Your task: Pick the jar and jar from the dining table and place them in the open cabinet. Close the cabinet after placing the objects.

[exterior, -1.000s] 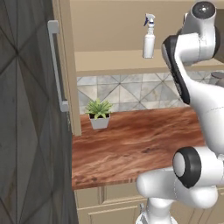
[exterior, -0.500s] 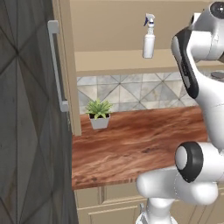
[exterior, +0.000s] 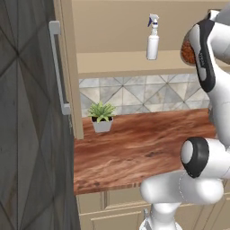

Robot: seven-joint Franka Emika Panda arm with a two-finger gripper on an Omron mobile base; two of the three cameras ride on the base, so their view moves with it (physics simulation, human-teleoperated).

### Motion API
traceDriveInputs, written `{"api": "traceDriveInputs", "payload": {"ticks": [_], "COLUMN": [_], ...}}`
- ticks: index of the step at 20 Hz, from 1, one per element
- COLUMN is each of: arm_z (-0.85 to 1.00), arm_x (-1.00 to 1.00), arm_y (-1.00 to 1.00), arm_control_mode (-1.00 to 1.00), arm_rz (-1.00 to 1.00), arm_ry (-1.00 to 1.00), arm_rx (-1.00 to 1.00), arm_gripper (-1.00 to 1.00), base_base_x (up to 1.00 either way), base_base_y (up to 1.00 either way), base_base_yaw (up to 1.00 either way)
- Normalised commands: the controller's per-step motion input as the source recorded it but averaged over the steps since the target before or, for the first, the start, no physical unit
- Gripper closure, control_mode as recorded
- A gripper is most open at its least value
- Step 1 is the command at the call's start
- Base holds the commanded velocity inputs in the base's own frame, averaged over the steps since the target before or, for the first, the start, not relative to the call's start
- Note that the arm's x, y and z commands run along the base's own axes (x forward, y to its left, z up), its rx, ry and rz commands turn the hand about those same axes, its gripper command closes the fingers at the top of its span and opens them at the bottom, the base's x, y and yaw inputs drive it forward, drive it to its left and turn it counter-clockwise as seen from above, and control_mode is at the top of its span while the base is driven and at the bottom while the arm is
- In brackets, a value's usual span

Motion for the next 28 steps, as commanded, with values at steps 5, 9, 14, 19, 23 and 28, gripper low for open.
{"api": "traceDriveInputs", "payload": {"ticks": [5,9,14,19,23,28], "arm_z": [0.00,0.00,-0.01,-0.02,0.00,0.00], "arm_x": [0.26,0.37,0.14,0.09,0.00,-0.12], "arm_y": [-0.10,-0.06,-0.03,0.00,0.01,0.17], "arm_control_mode": [-1.00,-1.00,-1.00,-1.00,-1.00,-1.00], "arm_rz": [0.04,0.03,0.04,0.09,0.11,0.09], "arm_ry": [0.07,0.13,0.04,-0.01,-0.08,-0.16], "arm_rx": [0.01,0.01,0.00,0.00,-0.03,-0.13], "arm_gripper": [1.00,1.00,1.00,-1.00,-1.00,-1.00], "base_base_x": [0.00,0.00,0.00,0.00,0.00,0.00], "base_base_y": [0.00,0.00,0.00,0.00,0.00,0.00], "base_base_yaw": [0.00,0.00,0.00,0.00,0.00,0.00]}}
